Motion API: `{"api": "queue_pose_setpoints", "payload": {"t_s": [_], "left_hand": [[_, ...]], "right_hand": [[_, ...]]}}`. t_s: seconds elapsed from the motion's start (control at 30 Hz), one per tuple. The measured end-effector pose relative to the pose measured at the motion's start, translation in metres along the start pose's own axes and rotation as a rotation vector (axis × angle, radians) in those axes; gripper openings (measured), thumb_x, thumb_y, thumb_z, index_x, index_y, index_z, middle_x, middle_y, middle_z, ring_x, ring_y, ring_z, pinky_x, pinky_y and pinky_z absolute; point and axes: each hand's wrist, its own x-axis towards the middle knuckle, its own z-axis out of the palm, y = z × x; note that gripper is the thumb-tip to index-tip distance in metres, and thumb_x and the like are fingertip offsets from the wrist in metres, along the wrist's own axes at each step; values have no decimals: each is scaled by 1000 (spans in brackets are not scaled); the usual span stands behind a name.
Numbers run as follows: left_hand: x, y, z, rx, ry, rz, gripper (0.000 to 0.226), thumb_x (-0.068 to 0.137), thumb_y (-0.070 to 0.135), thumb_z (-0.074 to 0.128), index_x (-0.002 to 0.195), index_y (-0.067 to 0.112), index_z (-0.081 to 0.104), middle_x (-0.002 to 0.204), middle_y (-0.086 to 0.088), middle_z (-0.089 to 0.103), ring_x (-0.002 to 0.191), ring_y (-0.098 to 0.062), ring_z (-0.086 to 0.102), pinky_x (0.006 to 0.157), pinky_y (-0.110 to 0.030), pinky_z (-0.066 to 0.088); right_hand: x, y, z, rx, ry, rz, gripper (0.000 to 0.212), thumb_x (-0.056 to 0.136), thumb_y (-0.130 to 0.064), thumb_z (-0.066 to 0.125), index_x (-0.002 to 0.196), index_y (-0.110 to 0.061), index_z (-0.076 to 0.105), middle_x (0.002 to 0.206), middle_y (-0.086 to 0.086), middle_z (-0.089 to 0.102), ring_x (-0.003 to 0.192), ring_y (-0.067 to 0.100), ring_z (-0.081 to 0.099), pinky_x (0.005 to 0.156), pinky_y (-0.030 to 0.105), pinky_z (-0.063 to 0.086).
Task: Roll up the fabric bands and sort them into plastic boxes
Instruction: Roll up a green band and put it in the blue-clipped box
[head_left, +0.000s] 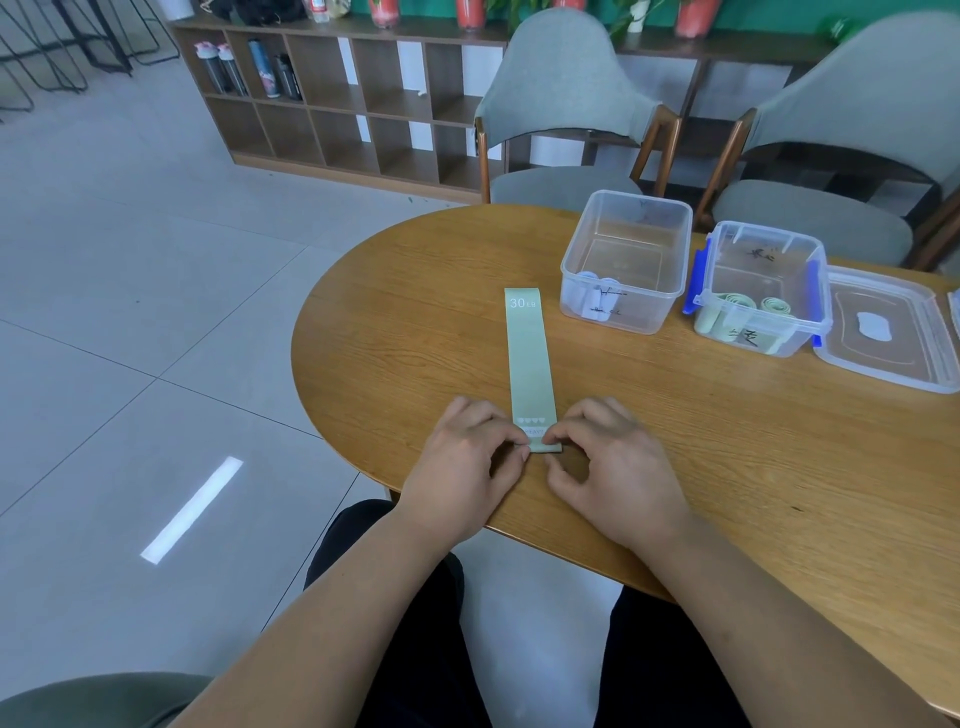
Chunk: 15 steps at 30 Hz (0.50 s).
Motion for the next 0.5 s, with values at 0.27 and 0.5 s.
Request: {"api": "queue_pose_setpoints", "payload": {"t_s": [0.27,0.5], "left_hand": [[-1,-2,1,24,3,24,13,101,23,70,109,18,78,103,8,64,100,-15,53,86,-34,51],[0,2,-1,25,4,12,6,102,23,68,105,19,72,99,10,65,98,-14,53,85,-35,50]], "right_hand": [[-1,1,3,-34,24,-22,14,93,-28,69,104,-20,76,98,-8,65,96,13,59,82,27,50],[1,0,1,-23,22,-28,10,94,-25,69,103,-22,72,99,-8,64,96,13,57,81,26,48]]}}
